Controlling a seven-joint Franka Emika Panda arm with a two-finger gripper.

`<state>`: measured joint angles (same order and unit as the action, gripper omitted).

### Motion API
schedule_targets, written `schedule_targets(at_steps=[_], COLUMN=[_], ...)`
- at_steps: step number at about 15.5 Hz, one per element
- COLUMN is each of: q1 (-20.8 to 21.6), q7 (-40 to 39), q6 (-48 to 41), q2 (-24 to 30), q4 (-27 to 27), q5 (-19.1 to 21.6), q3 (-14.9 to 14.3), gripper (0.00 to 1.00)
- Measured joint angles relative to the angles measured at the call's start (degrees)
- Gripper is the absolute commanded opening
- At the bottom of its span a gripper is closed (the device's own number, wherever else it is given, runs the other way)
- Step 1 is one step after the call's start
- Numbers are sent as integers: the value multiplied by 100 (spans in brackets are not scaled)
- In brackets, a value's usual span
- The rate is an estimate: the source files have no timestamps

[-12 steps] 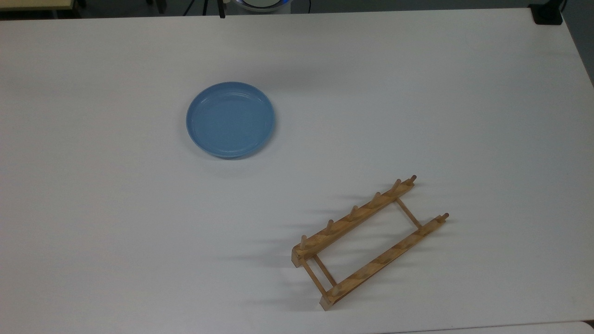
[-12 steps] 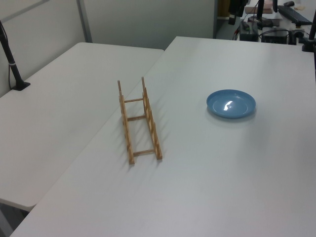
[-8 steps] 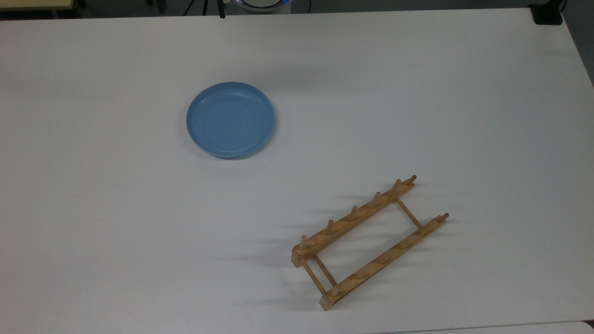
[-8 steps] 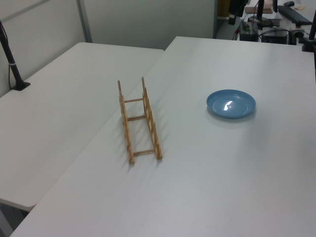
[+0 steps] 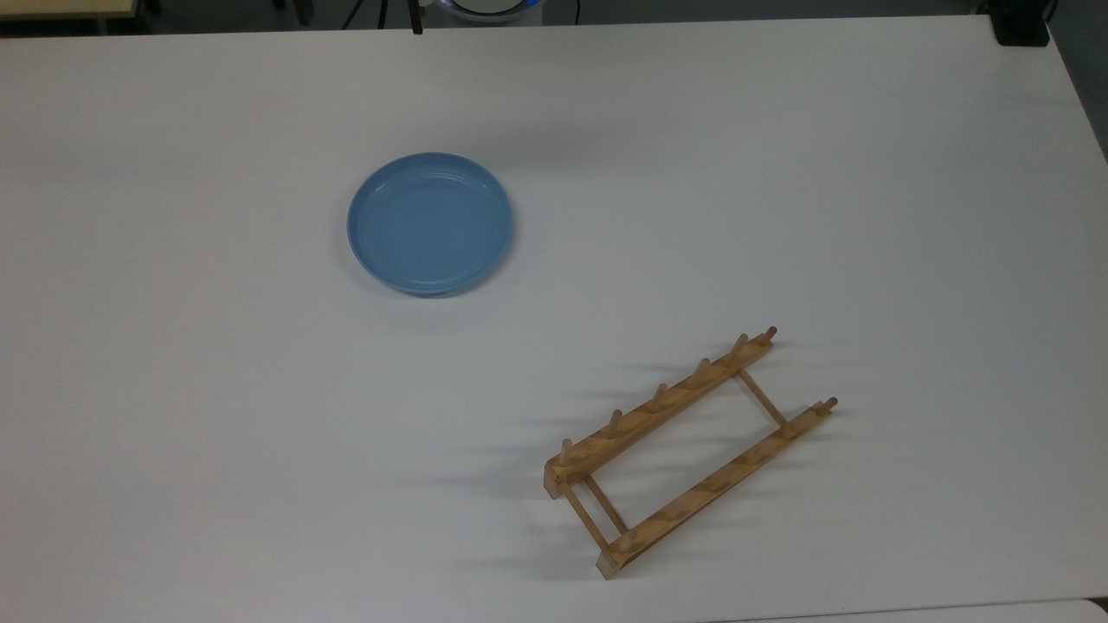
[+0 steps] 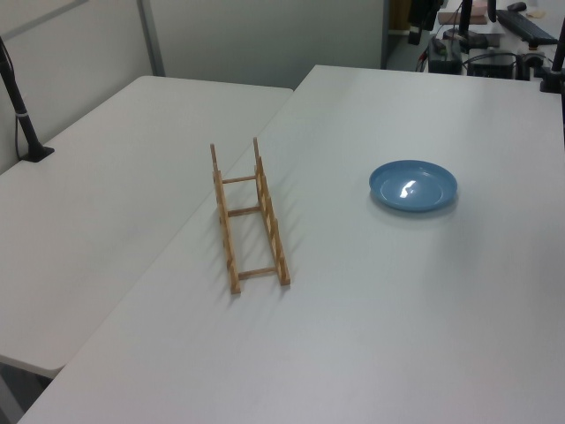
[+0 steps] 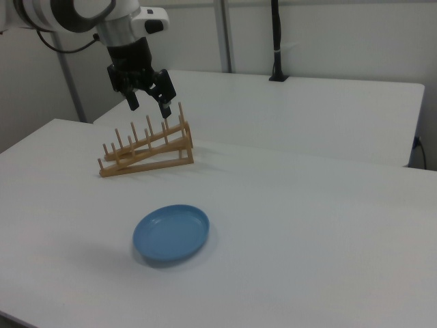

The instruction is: Place plate in plate rack

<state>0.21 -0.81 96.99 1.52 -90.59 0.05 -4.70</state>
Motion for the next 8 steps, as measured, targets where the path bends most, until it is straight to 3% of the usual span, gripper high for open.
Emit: schedule_targets(at_steps=[8], q1=[0], q7=[-9], q6=[-5], q2=[0], q4=[-36], q5=[0], q3=[0], gripper=[100])
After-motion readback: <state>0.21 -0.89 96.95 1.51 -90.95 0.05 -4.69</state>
